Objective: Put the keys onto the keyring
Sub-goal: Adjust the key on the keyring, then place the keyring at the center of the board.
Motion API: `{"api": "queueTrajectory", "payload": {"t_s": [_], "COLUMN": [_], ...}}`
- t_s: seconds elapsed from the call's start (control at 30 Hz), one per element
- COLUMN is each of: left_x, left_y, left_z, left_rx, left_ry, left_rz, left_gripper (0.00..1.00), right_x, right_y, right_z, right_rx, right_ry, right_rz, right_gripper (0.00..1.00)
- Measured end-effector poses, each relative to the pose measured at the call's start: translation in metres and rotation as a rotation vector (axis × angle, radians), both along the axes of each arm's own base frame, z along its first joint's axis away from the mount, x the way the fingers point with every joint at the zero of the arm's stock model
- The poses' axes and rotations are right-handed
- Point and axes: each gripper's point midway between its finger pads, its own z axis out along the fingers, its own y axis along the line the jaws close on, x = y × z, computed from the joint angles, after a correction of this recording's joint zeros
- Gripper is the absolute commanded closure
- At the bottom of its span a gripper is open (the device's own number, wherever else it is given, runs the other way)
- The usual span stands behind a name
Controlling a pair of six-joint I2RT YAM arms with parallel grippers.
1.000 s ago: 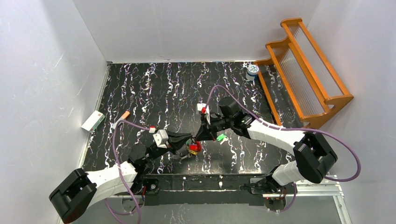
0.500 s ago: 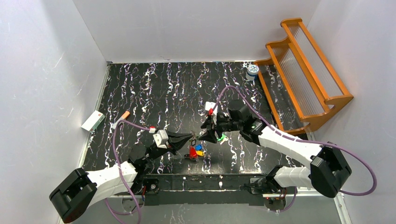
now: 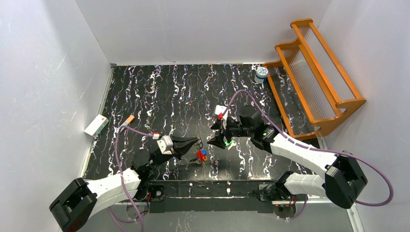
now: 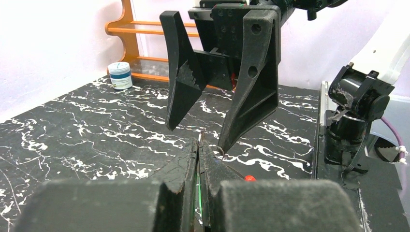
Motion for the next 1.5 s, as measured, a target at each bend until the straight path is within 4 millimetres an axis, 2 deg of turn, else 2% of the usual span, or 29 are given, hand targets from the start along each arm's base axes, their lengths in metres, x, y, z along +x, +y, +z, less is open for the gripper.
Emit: {"api": "queueTrajectory", "payload": {"t_s": [0.2, 0.37, 0.47, 0.63, 0.9, 1.07, 1.17, 1.27, 1.4, 1.47, 1.5], "left_x": [0.003, 0.011, 0.021, 0.045, 0.098, 0.120, 0.123, 0.117, 0.097, 0.085, 0.081], "left_y": [0.002, 0.007, 0.009, 0.005, -0.021, -0.032, -0.032, -0.026, -0.005, 0.008, 0.013], "left_z": [-0.011, -0.027, -0.033, -0.024, -0.004, -0.002, -0.010, -0.025, -0.059, -0.066, -0.067], "left_rx": [0.051, 0.126, 0.181, 0.237, 0.308, 0.313, 0.302, 0.287, 0.307, 0.290, 0.277], "left_ry": [0.003, 0.019, 0.032, 0.029, 0.032, 0.052, 0.084, 0.123, 0.190, 0.209, 0.213], "left_rz": [0.022, 0.071, 0.120, 0.196, 0.298, 0.342, 0.356, 0.359, 0.362, 0.369, 0.372], "left_gripper": [1.00, 1.00, 1.00, 1.00, 1.00, 1.00, 1.00, 1.00, 1.00, 0.98, 0.93], "right_x": [0.006, 0.019, 0.028, 0.038, 0.050, 0.057, 0.060, 0.060, 0.058, 0.058, 0.057], "right_y": [-0.005, -0.011, -0.014, -0.019, -0.028, -0.040, -0.048, -0.056, -0.060, -0.058, -0.057], "right_z": [-0.002, -0.008, -0.008, -0.011, -0.012, 0.001, 0.016, 0.024, 0.019, 0.015, 0.012], "right_rx": [0.002, -0.012, -0.008, -0.001, 0.006, 0.033, 0.079, 0.117, 0.121, 0.115, 0.109], "right_ry": [-0.016, -0.013, -0.006, 0.028, 0.076, 0.065, 0.048, 0.042, 0.058, 0.074, 0.084], "right_rz": [-0.055, -0.146, -0.213, -0.303, -0.428, -0.515, -0.568, -0.604, -0.619, -0.613, -0.608], "right_gripper": [0.13, 0.02, 0.01, 0.01, 0.01, 0.01, 0.01, 0.01, 0.01, 0.01, 0.01]}}
